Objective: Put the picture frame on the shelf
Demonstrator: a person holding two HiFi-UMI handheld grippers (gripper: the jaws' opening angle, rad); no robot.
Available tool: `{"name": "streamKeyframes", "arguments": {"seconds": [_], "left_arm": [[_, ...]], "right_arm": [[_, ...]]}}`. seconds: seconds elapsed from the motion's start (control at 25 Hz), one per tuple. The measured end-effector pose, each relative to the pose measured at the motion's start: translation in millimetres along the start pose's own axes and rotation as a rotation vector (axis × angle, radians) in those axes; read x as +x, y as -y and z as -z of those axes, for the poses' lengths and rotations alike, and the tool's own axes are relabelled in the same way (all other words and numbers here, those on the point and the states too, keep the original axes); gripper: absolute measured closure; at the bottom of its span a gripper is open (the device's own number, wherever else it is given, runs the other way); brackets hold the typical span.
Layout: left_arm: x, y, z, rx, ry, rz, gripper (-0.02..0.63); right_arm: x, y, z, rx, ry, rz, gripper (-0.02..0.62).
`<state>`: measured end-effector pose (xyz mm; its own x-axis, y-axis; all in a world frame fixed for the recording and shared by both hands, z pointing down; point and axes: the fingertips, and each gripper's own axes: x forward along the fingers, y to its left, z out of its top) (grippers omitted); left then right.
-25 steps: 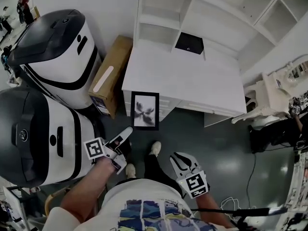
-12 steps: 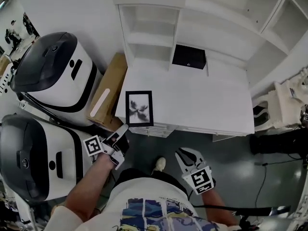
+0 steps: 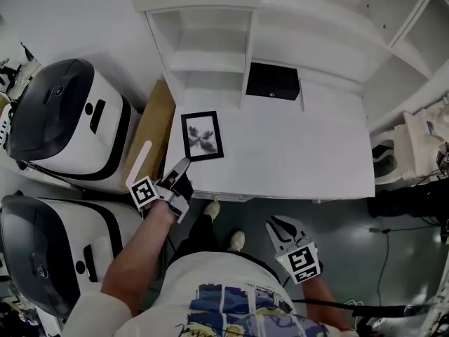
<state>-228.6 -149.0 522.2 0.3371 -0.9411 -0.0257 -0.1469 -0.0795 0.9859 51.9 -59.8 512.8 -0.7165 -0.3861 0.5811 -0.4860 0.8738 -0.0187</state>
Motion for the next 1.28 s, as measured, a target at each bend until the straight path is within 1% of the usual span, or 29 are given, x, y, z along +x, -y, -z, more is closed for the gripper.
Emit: {"name": "streamKeyframes", "arguments": {"seconds": [0.08,0.16,0.28,0.48,0.6,0.76,0.96,1.12,1.28], "left_arm": [[18.8,-13.6,-16.6,0.002,-0.001,-0.012,0.536],[39.1,-32.7,-32.7,0.011,-0.015,-0.041,0.537],[74.1,-55.6,-53.5,0.013,-0.04,-0.066,0.537],[121.7,-83.4,-87.3,0.015,-0.06,-0.084,0.537],[143.7,-102.3,-102.5,0.015,-0.069,-0.101,0.537],[169.8,-125.4,-116.5,-0.006,-0.071,-0.118,0.537],[195.0,-147.2,-132.1,-0.012,-0.063,-0.146,0.536],[211.9,-160.4,-142.2,-0.012,-0.057,-0.164,0.535],[220.6,-170.0,-146.0,-0.005,-0.068,-0.184,0.535]], "right_arm": [[4.3,10.9,-12.6,0.018,0.003,0.045,0.525],[6.6,23.1,-24.5,0.047,0.003,0.099,0.524],[11.9,40.1,-39.0,0.055,-0.019,0.17,0.525],[29.8,52.4,-55.8,0.074,-0.049,0.239,0.525],[34.0,47.9,-56.2,0.101,-0.08,0.275,0.525],[31.0,45.0,-50.3,0.138,-0.125,0.341,0.525],[23.4,43.1,-46.7,0.198,-0.155,0.418,0.525],[23.2,38.0,-44.7,0.221,-0.177,0.45,0.525],[21.2,32.9,-43.6,0.244,-0.195,0.473,0.525]]}}
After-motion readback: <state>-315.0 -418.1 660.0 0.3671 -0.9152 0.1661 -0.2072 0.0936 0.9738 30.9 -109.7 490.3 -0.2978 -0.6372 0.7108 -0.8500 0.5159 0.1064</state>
